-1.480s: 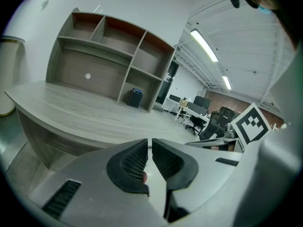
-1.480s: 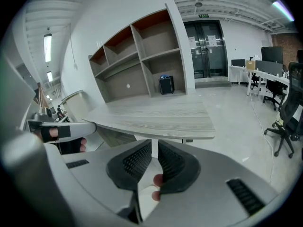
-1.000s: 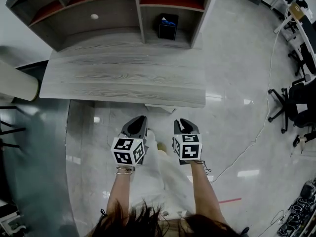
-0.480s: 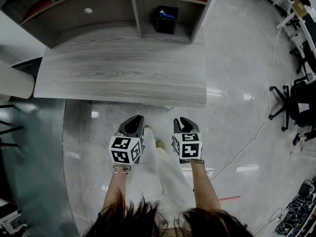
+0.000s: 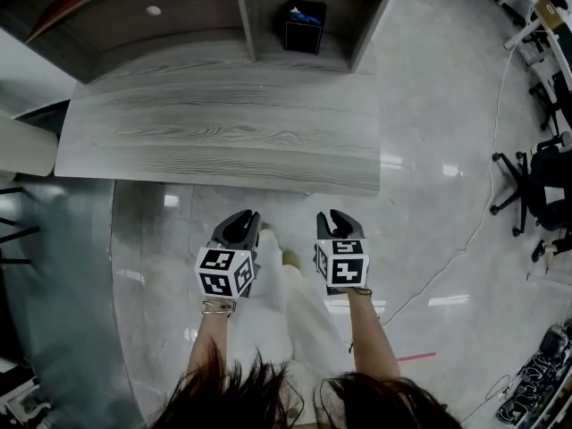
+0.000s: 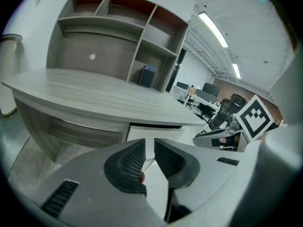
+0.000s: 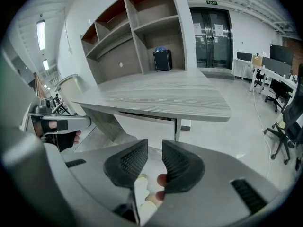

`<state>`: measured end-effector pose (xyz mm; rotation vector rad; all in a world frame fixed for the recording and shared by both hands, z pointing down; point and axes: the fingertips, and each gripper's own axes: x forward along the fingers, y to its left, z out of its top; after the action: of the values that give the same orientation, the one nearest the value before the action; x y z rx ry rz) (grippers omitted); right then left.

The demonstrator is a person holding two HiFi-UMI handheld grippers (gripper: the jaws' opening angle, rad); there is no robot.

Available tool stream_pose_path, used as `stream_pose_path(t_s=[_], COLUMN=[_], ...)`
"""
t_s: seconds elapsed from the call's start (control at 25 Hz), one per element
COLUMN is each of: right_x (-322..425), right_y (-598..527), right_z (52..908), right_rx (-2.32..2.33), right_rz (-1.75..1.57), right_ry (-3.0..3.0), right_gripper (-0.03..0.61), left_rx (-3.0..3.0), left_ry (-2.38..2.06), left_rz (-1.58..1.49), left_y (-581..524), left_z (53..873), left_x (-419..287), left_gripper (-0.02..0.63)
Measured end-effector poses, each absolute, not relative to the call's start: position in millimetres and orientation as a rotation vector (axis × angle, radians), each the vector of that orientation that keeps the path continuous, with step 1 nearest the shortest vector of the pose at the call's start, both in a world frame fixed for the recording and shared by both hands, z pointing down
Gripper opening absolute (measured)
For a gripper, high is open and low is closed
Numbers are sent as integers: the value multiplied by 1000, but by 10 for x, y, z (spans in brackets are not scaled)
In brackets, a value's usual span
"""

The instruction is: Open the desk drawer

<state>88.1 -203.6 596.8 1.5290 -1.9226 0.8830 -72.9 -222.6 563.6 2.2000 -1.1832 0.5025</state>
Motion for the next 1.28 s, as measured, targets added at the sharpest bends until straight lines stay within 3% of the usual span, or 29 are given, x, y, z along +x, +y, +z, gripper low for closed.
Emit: stream_pose_path(t_s=[1.28], right_x=[942], right_y=[-2354], right_z=[6479], right_rx=[1547], right_rz=[919], right_ry=[-1877], right_gripper=[123], left_rx=[2233], left_ry=[-1088], left_rz=[564], left_y=[-2641], left_z=[6254], left_x=[-691], left_gripper=[86])
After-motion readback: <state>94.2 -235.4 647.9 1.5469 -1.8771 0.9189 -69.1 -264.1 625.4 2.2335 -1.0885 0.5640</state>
